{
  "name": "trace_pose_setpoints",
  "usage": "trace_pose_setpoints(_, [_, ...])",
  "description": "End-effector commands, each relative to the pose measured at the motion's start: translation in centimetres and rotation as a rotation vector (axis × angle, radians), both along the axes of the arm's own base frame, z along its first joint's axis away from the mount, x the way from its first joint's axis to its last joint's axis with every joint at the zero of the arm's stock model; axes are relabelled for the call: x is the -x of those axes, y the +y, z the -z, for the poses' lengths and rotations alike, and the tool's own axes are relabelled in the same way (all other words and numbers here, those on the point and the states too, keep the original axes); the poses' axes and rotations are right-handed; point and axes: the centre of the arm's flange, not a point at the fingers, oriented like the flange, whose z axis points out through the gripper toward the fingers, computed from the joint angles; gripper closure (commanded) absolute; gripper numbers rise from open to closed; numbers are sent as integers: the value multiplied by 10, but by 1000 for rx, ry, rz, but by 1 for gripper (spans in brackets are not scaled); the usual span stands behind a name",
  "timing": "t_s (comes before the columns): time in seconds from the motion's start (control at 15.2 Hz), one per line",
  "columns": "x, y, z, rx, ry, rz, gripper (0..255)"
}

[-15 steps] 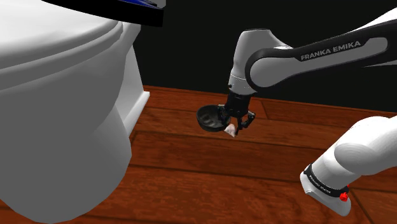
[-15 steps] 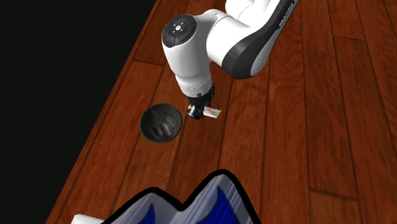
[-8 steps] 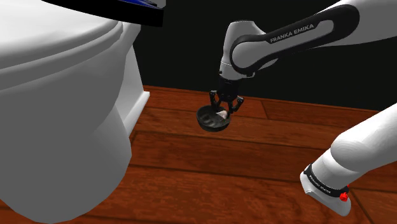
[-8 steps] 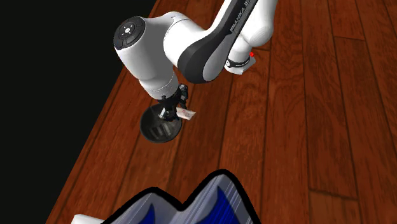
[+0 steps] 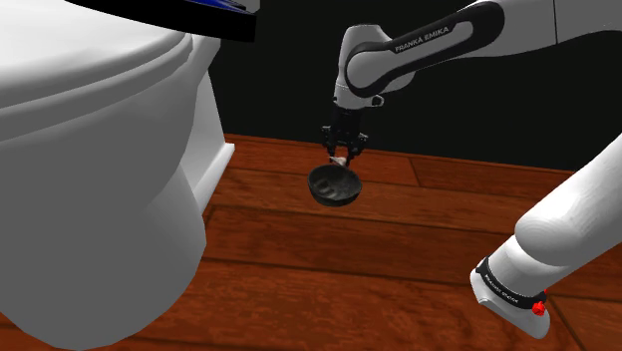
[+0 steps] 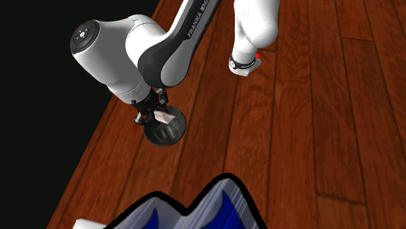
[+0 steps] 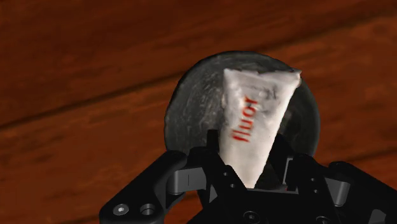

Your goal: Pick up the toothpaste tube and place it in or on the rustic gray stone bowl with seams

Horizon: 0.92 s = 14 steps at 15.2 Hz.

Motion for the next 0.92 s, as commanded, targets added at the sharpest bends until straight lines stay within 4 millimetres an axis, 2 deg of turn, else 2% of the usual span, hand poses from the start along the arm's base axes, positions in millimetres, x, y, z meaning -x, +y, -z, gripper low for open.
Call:
trace_pose_setpoints(0.0, [-3,-1,10,0,-1,-1,255])
trace_pose_setpoints(0.73, [-3,-1,71,0,-1,-1,255])
trace_pose_setpoints(0.86, [-3,-1,71,0,-1,-1,255])
